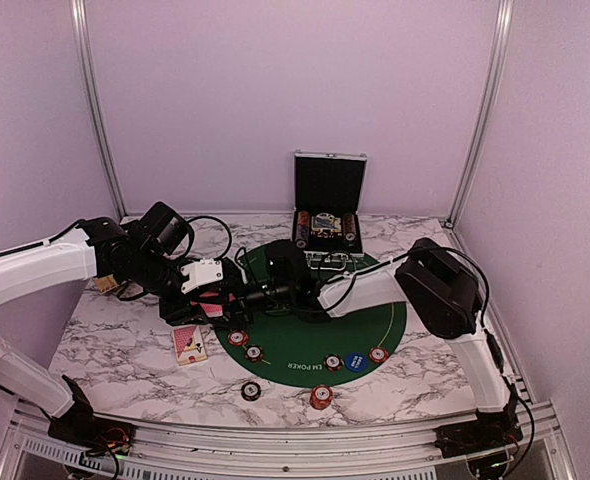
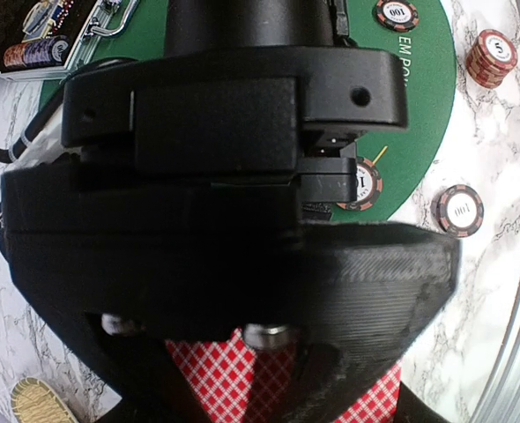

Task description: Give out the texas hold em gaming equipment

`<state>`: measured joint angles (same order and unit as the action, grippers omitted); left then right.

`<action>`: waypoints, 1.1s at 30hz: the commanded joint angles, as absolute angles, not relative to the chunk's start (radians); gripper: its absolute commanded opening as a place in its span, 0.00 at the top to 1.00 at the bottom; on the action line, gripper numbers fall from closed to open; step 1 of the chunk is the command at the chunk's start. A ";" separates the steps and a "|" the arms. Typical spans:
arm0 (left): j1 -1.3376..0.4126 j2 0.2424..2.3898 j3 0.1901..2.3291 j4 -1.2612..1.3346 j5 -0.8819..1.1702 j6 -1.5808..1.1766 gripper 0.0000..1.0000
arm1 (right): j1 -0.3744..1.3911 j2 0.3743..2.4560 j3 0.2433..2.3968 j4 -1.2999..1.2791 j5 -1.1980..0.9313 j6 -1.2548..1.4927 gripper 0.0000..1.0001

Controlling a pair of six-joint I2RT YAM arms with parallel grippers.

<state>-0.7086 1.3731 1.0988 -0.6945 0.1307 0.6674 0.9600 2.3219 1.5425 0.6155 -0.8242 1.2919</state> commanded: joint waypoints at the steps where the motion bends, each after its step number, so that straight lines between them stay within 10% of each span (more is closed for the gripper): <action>1: -0.704 1.360 1.125 -0.689 0.148 0.679 1.00 | 0.964 2.329 1.567 0.597 -0.811 1.296 0.13; 21: -0.704 1.354 1.120 -0.690 0.149 0.679 1.00 | 0.914 2.194 1.424 0.569 -0.773 1.241 0.28; 33: -0.704 1.354 1.114 -0.689 0.145 0.678 1.00 | 0.899 2.123 1.379 0.568 -0.772 1.226 0.54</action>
